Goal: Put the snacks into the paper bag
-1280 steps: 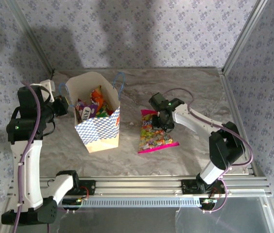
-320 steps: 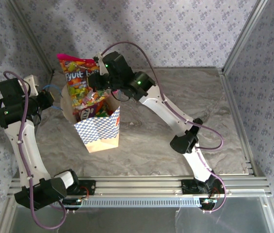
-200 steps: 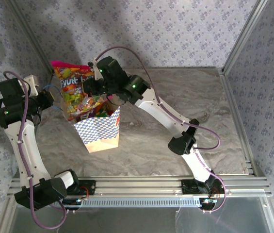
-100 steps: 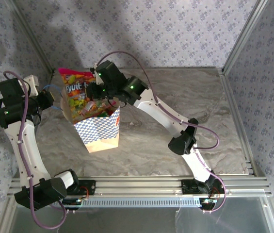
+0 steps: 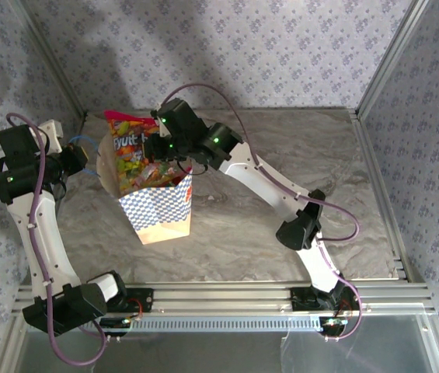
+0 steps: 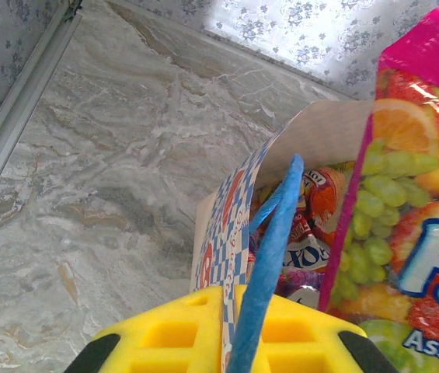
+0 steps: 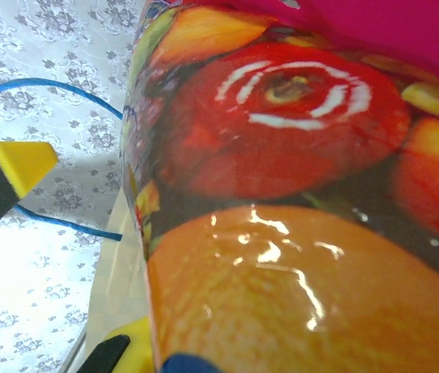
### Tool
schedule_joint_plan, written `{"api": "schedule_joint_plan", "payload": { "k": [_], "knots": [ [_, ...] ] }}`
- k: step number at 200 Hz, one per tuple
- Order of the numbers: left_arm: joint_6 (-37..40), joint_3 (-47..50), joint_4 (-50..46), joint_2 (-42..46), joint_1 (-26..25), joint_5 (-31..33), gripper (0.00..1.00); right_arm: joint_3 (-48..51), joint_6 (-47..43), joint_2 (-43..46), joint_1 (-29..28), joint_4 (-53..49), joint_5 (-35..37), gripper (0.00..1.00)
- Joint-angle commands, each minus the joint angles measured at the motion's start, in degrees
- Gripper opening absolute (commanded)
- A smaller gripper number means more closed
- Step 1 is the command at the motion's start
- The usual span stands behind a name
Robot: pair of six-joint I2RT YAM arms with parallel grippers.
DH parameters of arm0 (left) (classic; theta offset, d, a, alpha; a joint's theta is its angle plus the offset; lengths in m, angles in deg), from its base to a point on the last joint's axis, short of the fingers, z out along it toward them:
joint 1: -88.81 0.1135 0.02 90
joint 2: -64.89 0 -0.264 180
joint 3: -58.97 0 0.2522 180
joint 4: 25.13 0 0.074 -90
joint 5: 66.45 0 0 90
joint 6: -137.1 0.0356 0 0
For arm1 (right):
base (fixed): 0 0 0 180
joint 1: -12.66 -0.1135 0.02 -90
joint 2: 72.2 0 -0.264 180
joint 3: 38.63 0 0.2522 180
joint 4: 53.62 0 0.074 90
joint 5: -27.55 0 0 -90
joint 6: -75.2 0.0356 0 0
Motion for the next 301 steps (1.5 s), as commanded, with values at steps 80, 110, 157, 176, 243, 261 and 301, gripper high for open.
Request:
{"api": "schedule_joint_plan", "payload": {
  "k": [80,110,157,176,243,261,301],
  "knots": [
    [-0.5,-0.4,-0.2,0.0,0.3,-1.8,0.12,-0.3,2.4,4.1,-0.2,5.6,-4.1,0.0],
    [-0.5,-0.6,-0.3,0.1,0.3,-1.6,0.12,-0.3,3.0,3.6,-0.1,5.2,-5.9,0.0],
    [-0.9,-0.4,-0.1,0.0,0.3,-1.8,0.12,0.3,3.5,3.4,-0.6,3.8,-6.8,0.0],
    [-0.8,-0.4,-0.3,0.2,0.3,-1.8,0.12,0.7,3.8,3.3,-0.6,2.9,-6.9,0.0],
    [-1.2,-0.5,-0.2,0.5,0.3,-1.9,0.13,1.2,4.9,2.6,-0.6,2.2,-9.3,0.0],
    [-1.2,-0.5,-0.2,0.4,0.3,-2.0,0.13,1.0,5.0,2.1,-0.6,2.3,-10.2,0.0],
    [-1.7,-0.5,-0.2,0.2,0.3,-2.7,0.13,-2.7,6.2,-1.6,-0.5,-0.4,-12.8,0.04]
  ]
}}
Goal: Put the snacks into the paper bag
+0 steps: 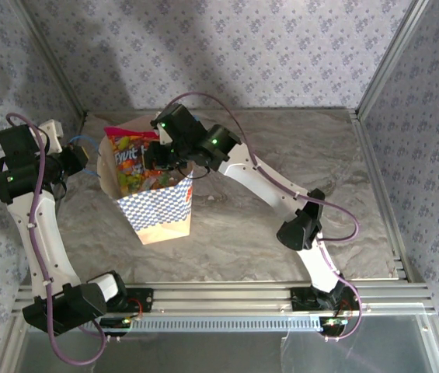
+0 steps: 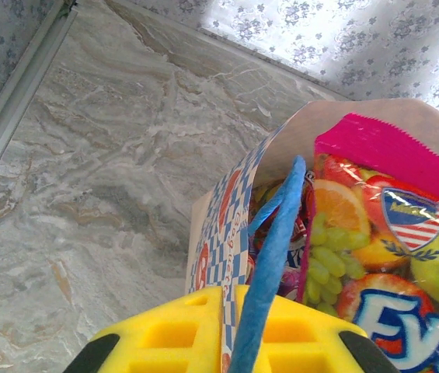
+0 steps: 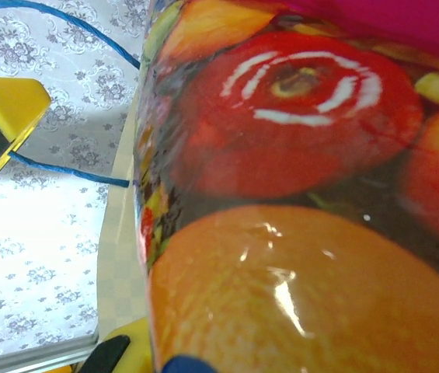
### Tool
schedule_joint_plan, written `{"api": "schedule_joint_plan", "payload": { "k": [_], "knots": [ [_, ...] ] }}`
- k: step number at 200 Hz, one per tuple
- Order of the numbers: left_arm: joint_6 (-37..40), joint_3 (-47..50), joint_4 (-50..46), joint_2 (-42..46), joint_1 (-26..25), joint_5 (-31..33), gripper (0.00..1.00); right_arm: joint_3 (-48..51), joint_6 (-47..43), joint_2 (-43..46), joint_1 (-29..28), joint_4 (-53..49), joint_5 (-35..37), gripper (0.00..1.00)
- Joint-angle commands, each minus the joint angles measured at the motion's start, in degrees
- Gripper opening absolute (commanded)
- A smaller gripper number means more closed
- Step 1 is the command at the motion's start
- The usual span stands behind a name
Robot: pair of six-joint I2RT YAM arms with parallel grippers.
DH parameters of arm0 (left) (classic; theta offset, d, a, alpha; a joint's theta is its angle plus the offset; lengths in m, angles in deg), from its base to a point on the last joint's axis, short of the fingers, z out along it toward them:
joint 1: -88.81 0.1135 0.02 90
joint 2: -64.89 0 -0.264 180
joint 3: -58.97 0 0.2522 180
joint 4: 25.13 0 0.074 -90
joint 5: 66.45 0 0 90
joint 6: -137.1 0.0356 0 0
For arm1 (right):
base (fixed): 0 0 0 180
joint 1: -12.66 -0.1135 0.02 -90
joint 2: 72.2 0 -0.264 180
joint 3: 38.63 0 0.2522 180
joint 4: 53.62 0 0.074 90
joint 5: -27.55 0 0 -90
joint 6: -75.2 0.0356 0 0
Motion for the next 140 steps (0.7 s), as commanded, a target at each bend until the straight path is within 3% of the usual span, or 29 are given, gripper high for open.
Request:
{"api": "schedule_joint_plan", "payload": {
  "k": [1,17,48,64,140],
  "knots": [
    [-0.9,-0.5,-0.2,0.3,0.3,-2.0,0.13,-4.6,1.8,-1.3,-0.4,2.6,-4.9,0.04],
    [-1.0,-0.5,-0.2,0.4,0.3,-2.2,0.13,-4.8,1.9,-1.8,-0.3,2.3,-5.1,0.11],
    [-0.9,-0.8,-0.5,0.5,0.4,-2.3,0.13,-5.0,1.0,-1.1,0.0,1.6,-4.0,0.37],
    [-1.1,-0.8,-0.4,0.6,0.4,-2.4,0.13,-5.0,-0.2,-0.1,0.0,0.8,-2.5,0.45],
    [-1.4,-0.8,-0.1,1.2,0.3,-4.2,0.13,-4.4,-7.2,6.4,0.1,-2.8,5.7,0.5]
  ]
}}
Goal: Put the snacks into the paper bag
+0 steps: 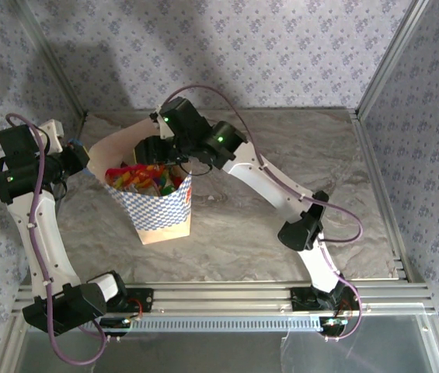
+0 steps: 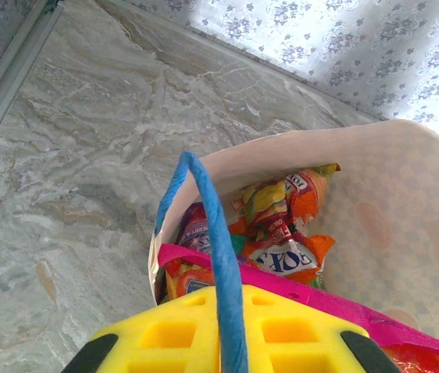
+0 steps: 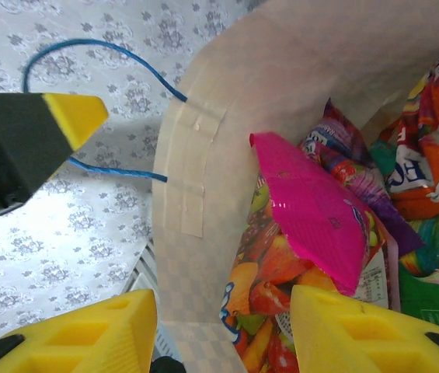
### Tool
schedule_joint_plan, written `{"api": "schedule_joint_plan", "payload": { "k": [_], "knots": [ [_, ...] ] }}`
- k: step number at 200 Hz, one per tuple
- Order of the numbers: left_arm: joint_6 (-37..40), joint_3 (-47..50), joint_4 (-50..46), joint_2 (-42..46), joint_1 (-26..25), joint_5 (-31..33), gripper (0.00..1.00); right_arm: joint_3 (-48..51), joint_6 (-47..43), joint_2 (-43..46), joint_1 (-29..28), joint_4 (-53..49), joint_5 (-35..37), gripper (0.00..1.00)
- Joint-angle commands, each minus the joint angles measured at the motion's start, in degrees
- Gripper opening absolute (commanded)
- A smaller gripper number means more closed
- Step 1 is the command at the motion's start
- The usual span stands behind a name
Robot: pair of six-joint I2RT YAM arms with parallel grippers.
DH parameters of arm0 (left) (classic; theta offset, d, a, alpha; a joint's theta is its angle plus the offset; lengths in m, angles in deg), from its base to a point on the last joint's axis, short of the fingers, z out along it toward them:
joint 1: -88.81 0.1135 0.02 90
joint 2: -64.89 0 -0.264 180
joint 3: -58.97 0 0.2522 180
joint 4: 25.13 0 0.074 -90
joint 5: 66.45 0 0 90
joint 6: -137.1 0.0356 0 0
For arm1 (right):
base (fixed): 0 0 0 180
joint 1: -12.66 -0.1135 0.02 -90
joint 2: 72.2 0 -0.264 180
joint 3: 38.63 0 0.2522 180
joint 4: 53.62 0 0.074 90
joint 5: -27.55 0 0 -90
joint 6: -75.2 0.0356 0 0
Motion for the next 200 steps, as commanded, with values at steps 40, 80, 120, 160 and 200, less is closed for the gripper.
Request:
{"api": "schedule_joint_plan", "payload": {
  "k": [40,80,120,160,200],
  "knots": [
    [-0.5,-1.3,0.0,1.5,-0.3,-3.4,0.13,1.9,-7.5,10.0,0.1,-2.2,6.7,0.5],
    [-0.8,-1.4,0.1,1.7,-0.9,-3.1,0.12,8.1,-9.3,16.4,0.4,-2.9,14.7,0.52],
    [-0.6,-2.1,-0.1,2.1,-1.7,-3.4,0.11,13.0,-9.7,19.8,2.0,-1.0,15.7,0.54],
    [0.0,-2.4,-1.0,2.6,-2.5,-3.1,0.11,9.3,-10.7,15.6,1.8,0.5,6.3,0.41],
    [0.8,-2.5,-2.1,3.1,-2.6,-2.5,0.11,1.7,-11.1,8.0,0.7,-2.0,1.4,0.39]
  ]
}}
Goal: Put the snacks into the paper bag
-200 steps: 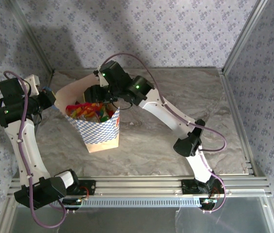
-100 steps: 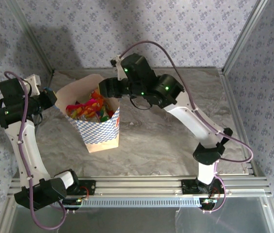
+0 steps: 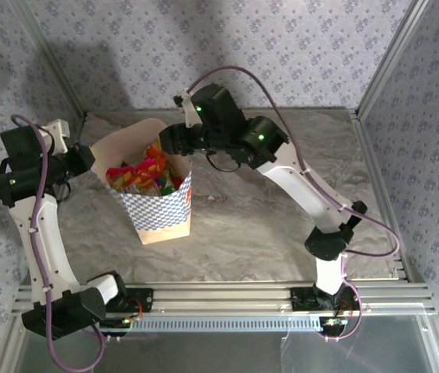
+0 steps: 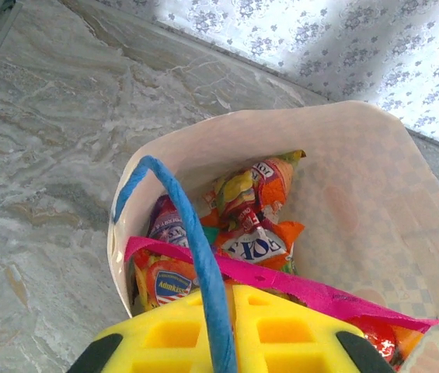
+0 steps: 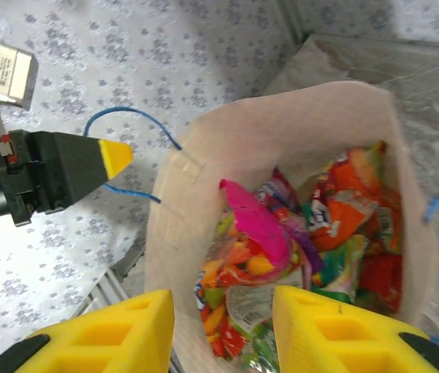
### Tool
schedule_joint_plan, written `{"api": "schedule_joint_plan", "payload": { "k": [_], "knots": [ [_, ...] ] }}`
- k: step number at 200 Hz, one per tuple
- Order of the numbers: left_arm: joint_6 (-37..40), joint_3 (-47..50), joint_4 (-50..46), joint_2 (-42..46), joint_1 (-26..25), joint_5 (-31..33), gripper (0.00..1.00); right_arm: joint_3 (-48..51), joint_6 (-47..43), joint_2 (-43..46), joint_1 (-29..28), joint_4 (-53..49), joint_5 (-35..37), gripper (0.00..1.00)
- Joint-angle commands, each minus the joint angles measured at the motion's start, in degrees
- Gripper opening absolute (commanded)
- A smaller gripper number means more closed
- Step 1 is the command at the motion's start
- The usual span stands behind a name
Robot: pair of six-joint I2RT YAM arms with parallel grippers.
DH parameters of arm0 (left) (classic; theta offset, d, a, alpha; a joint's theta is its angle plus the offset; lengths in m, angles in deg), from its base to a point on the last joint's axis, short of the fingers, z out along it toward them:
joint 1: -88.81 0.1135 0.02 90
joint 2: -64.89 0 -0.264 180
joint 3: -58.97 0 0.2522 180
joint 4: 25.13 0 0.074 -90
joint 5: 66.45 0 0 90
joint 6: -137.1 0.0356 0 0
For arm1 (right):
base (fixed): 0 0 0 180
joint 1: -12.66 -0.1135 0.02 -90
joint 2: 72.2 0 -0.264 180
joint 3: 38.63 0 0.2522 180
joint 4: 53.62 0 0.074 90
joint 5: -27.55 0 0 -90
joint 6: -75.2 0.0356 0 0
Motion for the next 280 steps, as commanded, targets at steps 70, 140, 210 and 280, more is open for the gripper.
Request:
{"api": "schedule_joint_plan", "payload": {
  "k": [70,140,210,280],
  "knots": [
    [0.6,-5.3,-1.1,0.6,-2.6,-2.7,0.08,-6.4,-0.4,-7.8,-0.8,-3.0,-6.5,0.41],
    [0.9,-9.3,2.1,0.1,-7.9,-11.8,0.07,-0.8,-2.7,0.2,-0.6,-3.4,1.0,0.46],
    [2.2,-7.7,-0.6,1.0,-7.9,-8.9,0.07,11.6,-2.4,11.3,4.7,-3.4,14.7,0.69],
    [2.3,-7.4,-1.5,0.8,-7.9,-7.4,0.07,9.3,-0.8,4.3,10.3,-3.9,6.2,0.71]
  ]
}}
